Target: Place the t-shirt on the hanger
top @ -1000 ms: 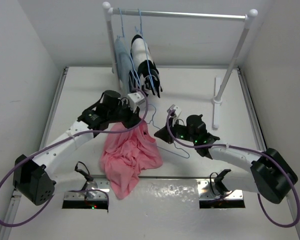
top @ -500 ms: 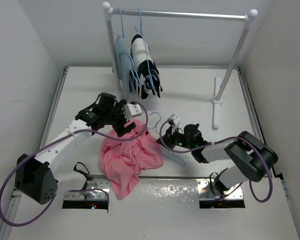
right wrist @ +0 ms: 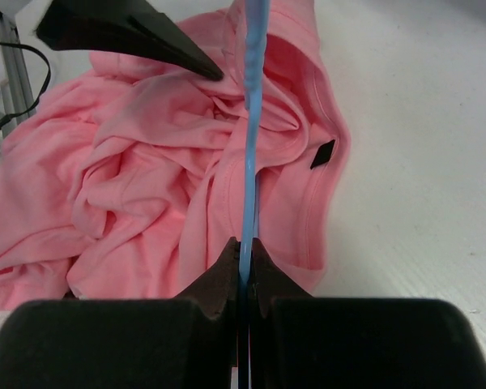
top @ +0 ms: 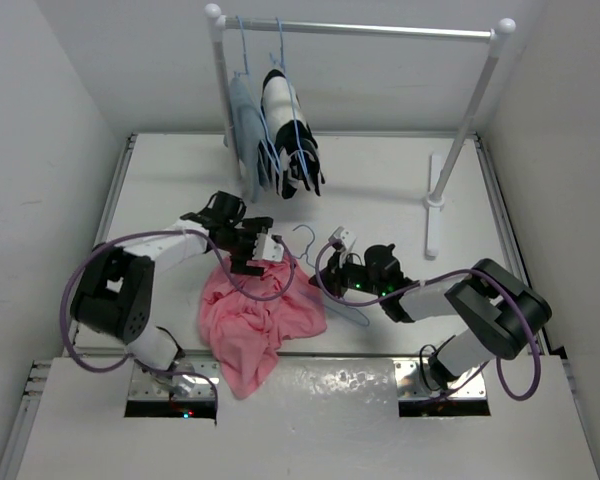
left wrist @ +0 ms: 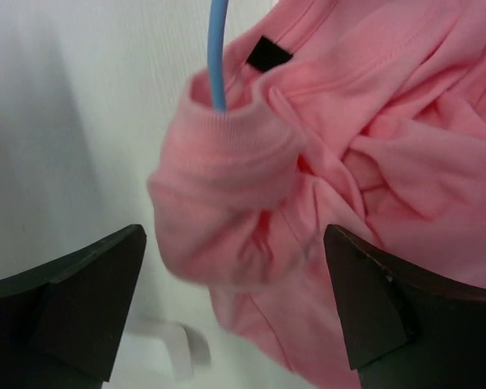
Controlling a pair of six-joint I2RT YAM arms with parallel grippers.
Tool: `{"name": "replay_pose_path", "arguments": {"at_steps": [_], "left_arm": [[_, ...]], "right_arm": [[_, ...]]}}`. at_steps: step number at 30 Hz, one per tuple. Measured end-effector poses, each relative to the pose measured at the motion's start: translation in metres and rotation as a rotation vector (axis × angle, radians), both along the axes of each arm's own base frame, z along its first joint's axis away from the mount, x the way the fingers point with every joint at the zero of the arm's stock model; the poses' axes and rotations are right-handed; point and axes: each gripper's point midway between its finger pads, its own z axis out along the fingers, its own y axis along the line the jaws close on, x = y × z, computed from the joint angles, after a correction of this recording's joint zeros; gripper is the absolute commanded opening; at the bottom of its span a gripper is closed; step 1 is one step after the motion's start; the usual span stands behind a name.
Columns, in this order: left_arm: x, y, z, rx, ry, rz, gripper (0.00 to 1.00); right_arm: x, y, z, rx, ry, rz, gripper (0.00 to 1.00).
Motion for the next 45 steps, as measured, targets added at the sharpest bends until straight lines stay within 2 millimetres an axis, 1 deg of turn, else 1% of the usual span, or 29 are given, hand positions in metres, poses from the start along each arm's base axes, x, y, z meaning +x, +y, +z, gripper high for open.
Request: {"name": "replay_pose_path", "arguments": {"at_steps": [2, 3, 5, 6, 8, 9, 10, 13, 15, 17, 19, 20, 23, 25, 26, 27, 28, 30, 31, 32, 33, 34, 37, 39, 41, 42, 43, 44, 45], "left_arm": [[0.005, -0.007, -0.005, -0.010, 0.005, -0.046, 0.80], [0.008, -0.011, -0.007, -0.014, 0.004, -0.066, 0.66], [0.011, -0.018, -0.009, -0.020, 0.014, -0.105, 0.54], [0.013, -0.021, -0.009, -0.022, 0.019, -0.122, 0.43], [0.013, -0.027, -0.010, -0.028, 0.039, -0.146, 0.26], [0.011, -0.030, -0.010, -0.032, 0.051, -0.161, 0.13], [0.009, -0.033, -0.011, -0.034, 0.065, -0.171, 0.09], [0.001, -0.041, -0.007, -0.045, 0.101, -0.210, 0.09], [-0.005, -0.047, -0.001, -0.062, 0.123, -0.232, 0.12], [-0.011, -0.055, 0.007, -0.091, 0.149, -0.242, 0.12], [-0.021, -0.065, 0.018, -0.125, 0.169, -0.251, 0.06], [-0.026, -0.068, 0.024, -0.135, 0.175, -0.255, 0.00], [-0.035, -0.070, 0.038, -0.149, 0.161, -0.247, 0.00], [-0.040, -0.067, 0.041, -0.151, 0.166, -0.230, 0.00], [-0.042, -0.066, 0.041, -0.150, 0.169, -0.223, 0.00], [-0.043, -0.065, 0.041, -0.150, 0.174, -0.214, 0.00], [-0.045, -0.065, 0.039, -0.148, 0.181, -0.210, 0.00], [-0.049, -0.065, 0.037, -0.145, 0.184, -0.208, 0.00], [-0.053, -0.064, 0.036, -0.136, 0.178, -0.207, 0.00], [-0.054, -0.062, 0.037, -0.129, 0.161, -0.206, 0.00], [-0.055, -0.060, 0.038, -0.123, 0.143, -0.207, 0.00], [-0.055, -0.058, 0.040, -0.116, 0.123, -0.211, 0.00], [-0.053, -0.052, 0.047, -0.092, 0.059, -0.229, 0.00], [-0.053, -0.050, 0.047, -0.080, 0.024, -0.254, 0.00], [-0.059, -0.045, 0.044, -0.063, 0.002, -0.280, 0.00], [-0.063, -0.042, 0.042, -0.053, -0.005, -0.294, 0.00], [-0.067, -0.040, 0.041, -0.044, -0.011, -0.309, 0.00], [-0.070, -0.039, 0.041, -0.037, -0.015, -0.326, 0.00], [-0.073, -0.039, 0.041, -0.032, -0.021, -0.341, 0.00]], "right_arm": [[0.001, 0.001, 0.000, -0.011, -0.006, 0.009, 0.00], [0.001, 0.002, 0.000, -0.016, -0.010, 0.016, 0.00], [0.003, 0.004, 0.001, -0.025, -0.020, 0.026, 0.00], [0.004, 0.005, 0.002, -0.030, -0.024, 0.032, 0.00], [0.005, 0.006, 0.003, -0.037, -0.031, 0.039, 0.00], [0.005, 0.007, 0.003, -0.042, -0.033, 0.042, 0.00], [0.006, 0.007, 0.003, -0.045, -0.036, 0.043, 0.00], [0.006, 0.008, 0.004, -0.051, -0.042, 0.049, 0.00], [0.007, 0.008, 0.005, -0.058, -0.047, 0.052, 0.00], [0.009, 0.009, 0.008, -0.058, -0.058, 0.054, 0.00], [0.010, 0.009, 0.011, -0.056, -0.068, 0.054, 0.00], [0.010, 0.010, 0.014, -0.054, -0.075, 0.056, 0.00], [0.007, 0.012, 0.020, -0.043, -0.093, 0.078, 0.00], [0.005, 0.014, 0.024, -0.035, -0.104, 0.093, 0.01], [0.004, 0.014, 0.024, -0.036, -0.104, 0.098, 0.10], [0.002, 0.014, 0.024, -0.038, -0.098, 0.101, 0.23], [0.002, 0.013, 0.023, -0.043, -0.091, 0.097, 0.47], [0.004, 0.012, 0.023, -0.063, -0.083, 0.090, 0.62], [0.005, 0.010, 0.025, -0.075, -0.086, 0.089, 0.74], [0.006, 0.008, 0.027, -0.086, -0.090, 0.083, 0.83], [0.006, 0.006, 0.031, -0.094, -0.095, 0.078, 0.98], [0.005, 0.004, 0.035, -0.101, -0.102, 0.074, 0.99], [0.001, -0.006, 0.055, -0.109, -0.146, 0.058, 0.99], [0.000, -0.013, 0.073, -0.102, -0.178, 0.030, 0.99], [0.001, -0.022, 0.094, -0.082, -0.204, -0.008, 0.98], [0.002, -0.026, 0.103, -0.070, -0.216, -0.030, 0.90], [0.006, -0.031, 0.110, -0.058, -0.212, -0.057, 0.80], [0.010, -0.037, 0.114, -0.046, -0.194, -0.089, 0.53], [0.016, -0.044, 0.112, -0.043, -0.170, -0.123, 0.38]]}}
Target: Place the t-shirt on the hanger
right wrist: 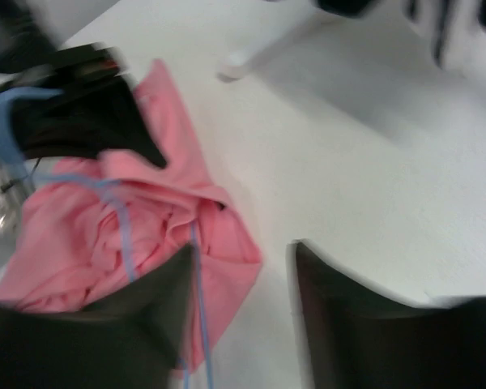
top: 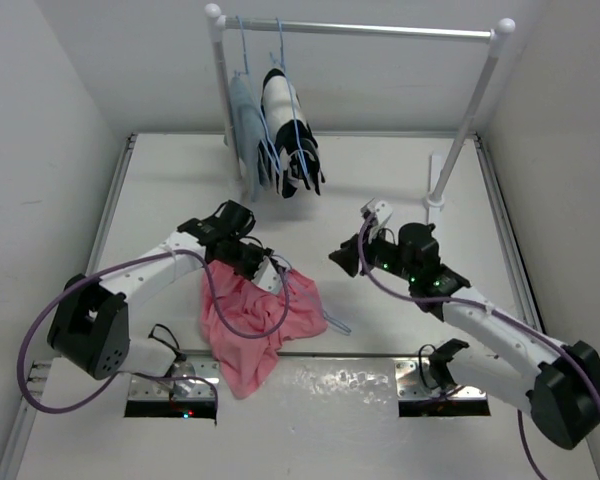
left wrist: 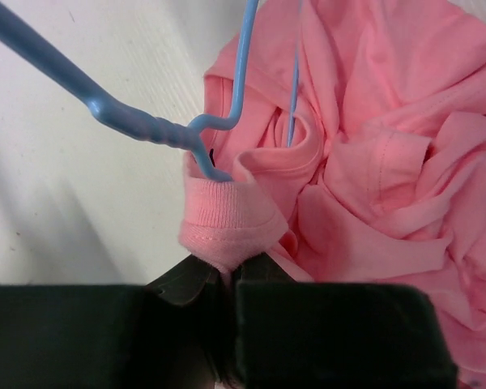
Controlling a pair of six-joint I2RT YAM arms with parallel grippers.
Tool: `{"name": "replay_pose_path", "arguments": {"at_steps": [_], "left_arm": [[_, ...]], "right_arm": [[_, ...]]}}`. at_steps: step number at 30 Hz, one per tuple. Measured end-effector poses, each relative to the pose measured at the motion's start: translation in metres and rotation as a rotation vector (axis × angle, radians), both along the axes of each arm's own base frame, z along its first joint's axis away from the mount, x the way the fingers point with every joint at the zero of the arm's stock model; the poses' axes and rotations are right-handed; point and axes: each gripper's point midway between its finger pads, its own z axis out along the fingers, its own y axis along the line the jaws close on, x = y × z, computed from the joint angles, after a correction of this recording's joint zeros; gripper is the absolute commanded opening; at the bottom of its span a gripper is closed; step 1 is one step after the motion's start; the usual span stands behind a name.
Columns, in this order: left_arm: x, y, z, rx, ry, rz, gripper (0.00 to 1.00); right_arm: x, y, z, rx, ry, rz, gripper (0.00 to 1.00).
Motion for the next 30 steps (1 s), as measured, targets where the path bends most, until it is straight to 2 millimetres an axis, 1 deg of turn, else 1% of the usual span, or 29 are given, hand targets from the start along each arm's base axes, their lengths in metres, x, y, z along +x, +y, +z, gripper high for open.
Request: {"name": "replay_pose_path", "arguments": {"at_steps": [1, 2, 3, 4, 6, 7, 9, 11, 16, 17, 19, 22, 25, 28, 30], "left_arm": [[-0.001, -0.001, 0.001, 0.001, -0.013, -0.017, 0.00], [-0.003, -0.002, 0.004, -0.001, -0.028, -0.036, 0.00], [-0.003, -0.002, 0.006, -0.002, -0.039, -0.045, 0.00], [-0.004, -0.002, 0.008, -0.004, -0.053, -0.057, 0.00], [-0.004, -0.003, 0.013, -0.010, -0.080, -0.072, 0.00], [-0.004, -0.004, 0.015, -0.012, -0.091, -0.076, 0.00], [-0.004, -0.004, 0.018, -0.016, -0.106, -0.082, 0.00], [-0.004, -0.004, 0.020, -0.017, -0.116, -0.087, 0.00], [-0.004, -0.002, 0.022, -0.019, -0.130, -0.080, 0.00], [-0.004, -0.002, 0.023, -0.022, -0.133, -0.073, 0.00], [-0.003, -0.002, 0.025, -0.029, -0.139, -0.060, 0.00], [-0.001, -0.003, 0.030, -0.045, -0.152, -0.040, 0.00], [-0.001, -0.003, 0.033, -0.055, -0.157, -0.029, 0.00], [0.000, -0.004, 0.036, -0.064, -0.156, -0.015, 0.00], [0.001, -0.005, 0.037, -0.074, -0.146, -0.002, 0.00]], "right_arm": [[0.006, -0.006, -0.006, 0.011, 0.050, -0.039, 0.26], [0.014, -0.013, -0.018, 0.018, 0.125, -0.089, 0.23], [0.018, -0.017, -0.029, 0.016, 0.180, -0.124, 0.30], [0.022, -0.019, -0.050, -0.004, 0.281, -0.156, 0.40], [0.027, -0.013, -0.081, -0.043, 0.440, -0.176, 0.52], [0.028, -0.006, -0.095, -0.064, 0.516, -0.170, 0.54], [0.032, 0.006, -0.113, -0.091, 0.608, -0.165, 0.59], [0.032, 0.018, -0.122, -0.106, 0.660, -0.156, 0.61], [0.031, 0.037, -0.123, -0.090, 0.706, -0.135, 0.57], [0.030, 0.040, -0.127, -0.089, 0.716, -0.132, 0.55], [0.025, 0.043, -0.136, -0.102, 0.738, -0.125, 0.55], [0.010, 0.051, -0.153, -0.141, 0.771, -0.091, 0.54], [-0.005, 0.058, -0.165, -0.159, 0.811, -0.058, 0.50], [-0.004, 0.061, -0.165, -0.148, 0.814, -0.057, 0.46], [-0.003, 0.062, -0.166, -0.141, 0.817, -0.058, 0.45]]}}
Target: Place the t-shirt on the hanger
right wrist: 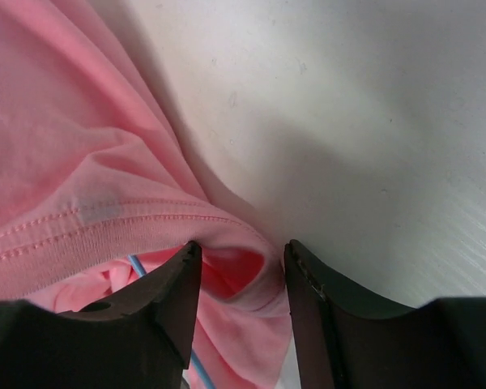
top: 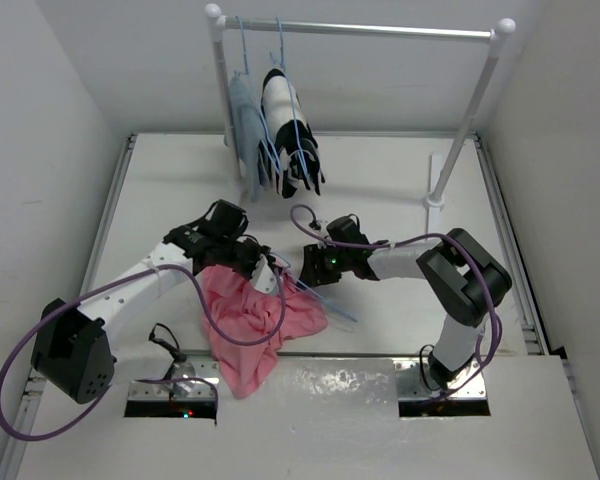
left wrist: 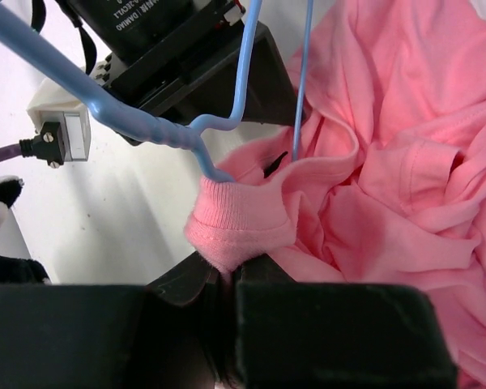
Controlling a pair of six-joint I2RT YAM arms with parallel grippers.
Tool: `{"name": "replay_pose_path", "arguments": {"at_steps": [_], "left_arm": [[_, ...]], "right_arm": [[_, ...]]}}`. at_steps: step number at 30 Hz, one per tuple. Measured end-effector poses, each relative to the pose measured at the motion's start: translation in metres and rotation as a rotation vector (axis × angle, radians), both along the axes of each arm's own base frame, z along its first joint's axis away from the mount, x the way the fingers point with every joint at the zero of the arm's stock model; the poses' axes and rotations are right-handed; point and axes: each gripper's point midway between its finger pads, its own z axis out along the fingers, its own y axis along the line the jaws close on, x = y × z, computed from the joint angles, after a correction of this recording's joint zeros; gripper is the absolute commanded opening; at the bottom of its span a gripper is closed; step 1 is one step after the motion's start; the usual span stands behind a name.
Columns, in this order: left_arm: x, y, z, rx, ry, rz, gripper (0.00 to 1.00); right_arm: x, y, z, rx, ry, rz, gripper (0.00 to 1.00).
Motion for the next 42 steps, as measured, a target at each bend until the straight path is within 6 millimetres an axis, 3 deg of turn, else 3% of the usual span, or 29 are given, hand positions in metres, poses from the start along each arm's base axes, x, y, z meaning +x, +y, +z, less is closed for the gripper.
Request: {"name": "replay_pose_path", "arguments": {"at_steps": [3, 5, 6, 8, 14, 19, 22, 30, 42], "left_arm": [[0.000, -0.001, 0.002, -0.013, 0.014, 0.015, 0.00], [0.001, -0.001, 0.003, -0.020, 0.016, 0.022, 0.00], [0.001, -0.001, 0.004, -0.023, 0.016, 0.025, 0.00], [0.001, 0.000, 0.007, -0.031, 0.017, 0.033, 0.00], [0.014, 0.001, 0.025, -0.069, 0.017, 0.090, 0.00], [0.015, 0.005, 0.027, -0.072, 0.033, 0.119, 0.00], [0.017, 0.006, 0.027, -0.068, 0.033, 0.137, 0.00], [0.041, 0.016, 0.015, -0.055, 0.025, 0.312, 0.00], [0.068, 0.034, -0.005, -0.043, 0.018, 0.455, 0.00]], "right_arm": [[0.001, 0.000, 0.000, 0.001, 0.001, -0.004, 0.46], [0.001, -0.001, -0.001, -0.004, -0.001, -0.004, 0.38], [0.001, -0.002, -0.002, -0.009, -0.003, -0.005, 0.21], [-0.001, -0.004, -0.004, -0.023, 0.000, -0.004, 0.01], [-0.010, -0.024, -0.013, -0.009, 0.071, -0.031, 0.00], [0.003, -0.081, -0.010, -0.024, 0.065, -0.200, 0.00], [0.005, -0.099, 0.003, -0.017, 0.028, -0.257, 0.00], [0.000, -0.121, 0.024, -0.044, -0.078, -0.285, 0.00], [0.003, -0.142, 0.029, -0.104, -0.128, -0.277, 0.00]]}}
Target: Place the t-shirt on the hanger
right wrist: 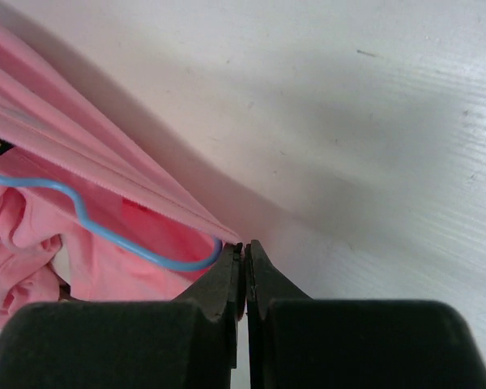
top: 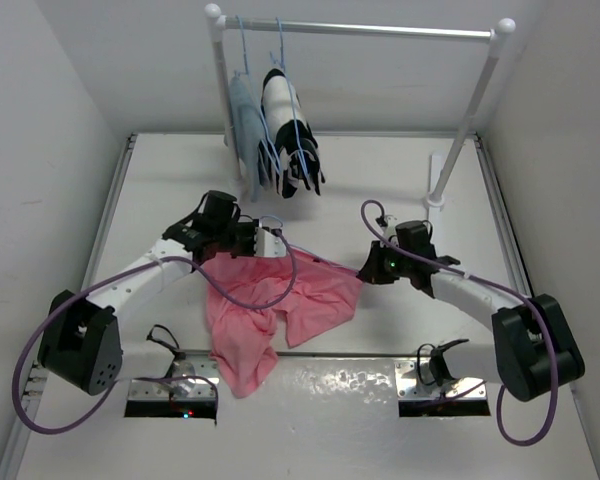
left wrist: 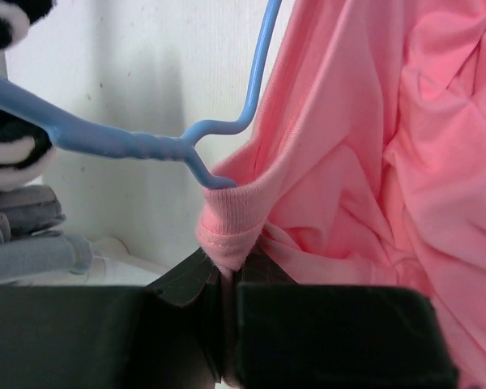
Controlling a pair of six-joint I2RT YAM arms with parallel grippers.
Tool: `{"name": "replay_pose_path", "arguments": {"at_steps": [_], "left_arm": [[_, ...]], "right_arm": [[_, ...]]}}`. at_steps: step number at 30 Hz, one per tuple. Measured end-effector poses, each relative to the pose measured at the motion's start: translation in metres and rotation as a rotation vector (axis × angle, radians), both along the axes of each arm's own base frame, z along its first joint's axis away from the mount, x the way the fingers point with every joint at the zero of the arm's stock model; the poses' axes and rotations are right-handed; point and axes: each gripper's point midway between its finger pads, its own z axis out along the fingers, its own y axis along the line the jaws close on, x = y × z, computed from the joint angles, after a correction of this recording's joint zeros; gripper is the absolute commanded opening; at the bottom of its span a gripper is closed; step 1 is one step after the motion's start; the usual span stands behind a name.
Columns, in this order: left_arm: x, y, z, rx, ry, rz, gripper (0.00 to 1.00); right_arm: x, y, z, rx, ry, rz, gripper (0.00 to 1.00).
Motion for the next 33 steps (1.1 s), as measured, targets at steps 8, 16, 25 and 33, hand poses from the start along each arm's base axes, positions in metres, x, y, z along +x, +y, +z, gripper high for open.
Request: {"name": "replay_pose_path", "arguments": {"at_steps": [8, 16, 25, 33], "left_arm": [[0.000, 0.007, -0.007, 0.042, -0.056, -0.055, 0.00], [-0.009, 0.008, -0.019, 0.095, -0.064, -0.111, 0.00], [0.002, -0.046, 0.009, -0.024, -0.003, -0.076, 0.00], [-0.013, -0.073, 0.005, -0.097, 0.091, -0.098, 0.00]], "right_arm": [[0.007, -0.005, 0.010, -0.035, -0.035, 0.025, 0.00], [0.030, -0.008, 0.043, -0.096, -0.144, 0.070, 0.00], [0.037, 0.071, 0.096, 0.017, -0.272, 0.339, 0.25], [0.036, 0.071, 0.103, 0.029, -0.300, 0.426, 0.60]]}}
